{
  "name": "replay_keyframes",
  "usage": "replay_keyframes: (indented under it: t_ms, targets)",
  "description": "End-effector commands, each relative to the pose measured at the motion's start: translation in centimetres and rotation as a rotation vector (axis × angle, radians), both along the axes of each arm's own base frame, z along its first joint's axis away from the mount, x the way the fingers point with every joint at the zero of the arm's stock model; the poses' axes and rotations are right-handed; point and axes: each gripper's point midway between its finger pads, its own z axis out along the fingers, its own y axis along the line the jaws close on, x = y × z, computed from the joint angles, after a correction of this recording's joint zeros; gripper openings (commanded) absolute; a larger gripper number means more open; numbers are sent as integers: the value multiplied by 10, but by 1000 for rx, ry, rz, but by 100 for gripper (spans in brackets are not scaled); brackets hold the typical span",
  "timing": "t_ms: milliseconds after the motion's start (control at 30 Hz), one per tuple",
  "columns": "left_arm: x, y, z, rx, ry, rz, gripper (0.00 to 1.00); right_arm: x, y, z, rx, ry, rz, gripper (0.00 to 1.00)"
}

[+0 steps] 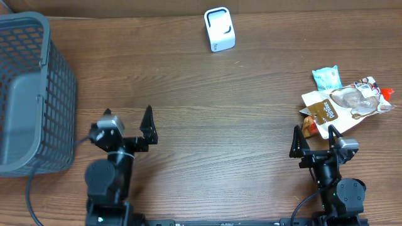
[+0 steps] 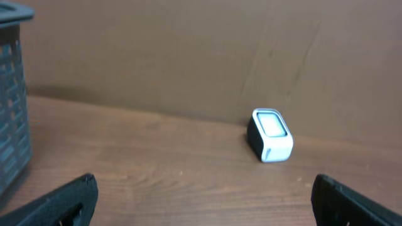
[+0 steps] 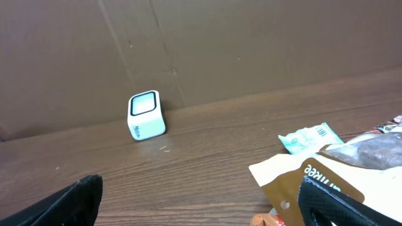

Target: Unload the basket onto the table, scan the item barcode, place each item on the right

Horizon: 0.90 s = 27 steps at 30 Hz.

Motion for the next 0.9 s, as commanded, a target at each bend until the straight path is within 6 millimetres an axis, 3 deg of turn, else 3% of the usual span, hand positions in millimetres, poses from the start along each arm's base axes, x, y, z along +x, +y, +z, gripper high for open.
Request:
replay_keyframes:
  t_ms: [0,267,567,867]
  targets:
    - [-9,-3,-24,37,-41,-24,100,0,1,-1,1,-8,6,100]
    - [-26,-27,-54,253,-115,-174,100,0,1,-1,1,-8,6,100]
    - [-33,-28,-91,335,-31,-199,100,0,1,-1,1,-8,6,100]
    - [-33,-27,-90,320,-36,-191,100,0,1,-1,1,-8,6,100]
